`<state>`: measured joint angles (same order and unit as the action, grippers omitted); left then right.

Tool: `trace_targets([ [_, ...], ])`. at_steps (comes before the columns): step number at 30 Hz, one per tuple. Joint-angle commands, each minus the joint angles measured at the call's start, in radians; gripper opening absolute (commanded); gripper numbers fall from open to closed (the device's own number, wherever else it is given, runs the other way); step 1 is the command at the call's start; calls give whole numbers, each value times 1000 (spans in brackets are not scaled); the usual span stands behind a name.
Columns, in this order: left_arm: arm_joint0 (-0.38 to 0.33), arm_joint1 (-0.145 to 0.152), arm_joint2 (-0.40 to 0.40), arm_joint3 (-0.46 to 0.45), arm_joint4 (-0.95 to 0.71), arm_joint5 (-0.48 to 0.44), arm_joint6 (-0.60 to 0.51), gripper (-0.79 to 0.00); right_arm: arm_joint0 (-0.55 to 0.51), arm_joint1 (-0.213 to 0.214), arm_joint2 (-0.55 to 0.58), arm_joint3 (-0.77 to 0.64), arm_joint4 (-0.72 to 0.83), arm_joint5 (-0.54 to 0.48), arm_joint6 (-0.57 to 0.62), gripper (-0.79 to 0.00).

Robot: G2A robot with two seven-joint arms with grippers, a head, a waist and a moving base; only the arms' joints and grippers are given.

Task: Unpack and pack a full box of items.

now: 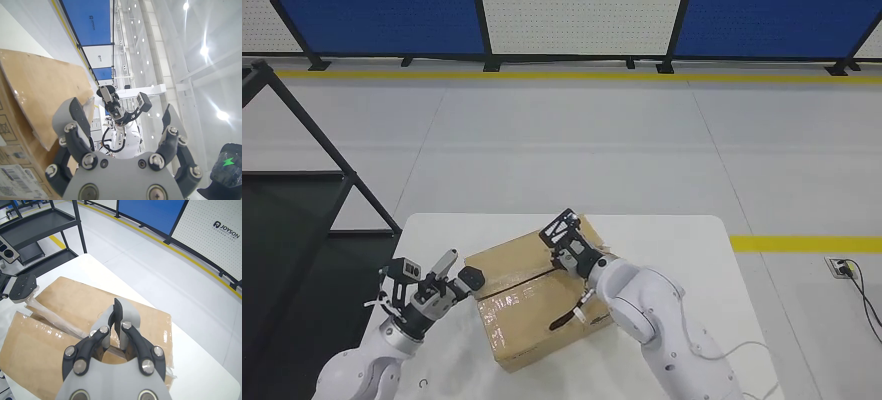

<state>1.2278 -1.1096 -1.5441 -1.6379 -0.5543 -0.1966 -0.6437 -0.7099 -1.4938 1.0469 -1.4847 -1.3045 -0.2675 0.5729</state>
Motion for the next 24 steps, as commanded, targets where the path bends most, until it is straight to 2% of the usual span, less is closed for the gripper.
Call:
trace_targets([
  [1, 8, 0, -4, -6, 0, 2, -1, 0, -9, 4, 6, -13, -5, -26, 8, -785],
  [11, 21, 0, -13, -14, -9, 1, 4, 0, -33, 38, 55, -78, -41, -293, 66, -785],
  [12, 22, 0, -13, -14, -9, 1, 4, 0, -37, 42, 58, -93, -57, -311, 65, -406],
  [13, 22, 0, -14, -14, -9, 1, 4, 0, -43, 45, 61, -106, -73, -324, 60, -114],
  [14, 22, 0, -14, -14, -9, 1, 4, 0, -49, 49, 63, -119, -94, -336, 58, -18],
  [15, 22, 0, -14, -14, -8, 1, 3, 0, -53, 52, 61, -131, -116, -353, 56, 0],
  [21, 24, -1, -15, -18, -14, 0, -3, 0, -48, 63, 34, -155, -197, -448, 60, 0],
  [24, 27, -1, -14, -23, -17, 0, -3, 0, -10, 61, 8, -122, -228, -441, 92, 0],
])
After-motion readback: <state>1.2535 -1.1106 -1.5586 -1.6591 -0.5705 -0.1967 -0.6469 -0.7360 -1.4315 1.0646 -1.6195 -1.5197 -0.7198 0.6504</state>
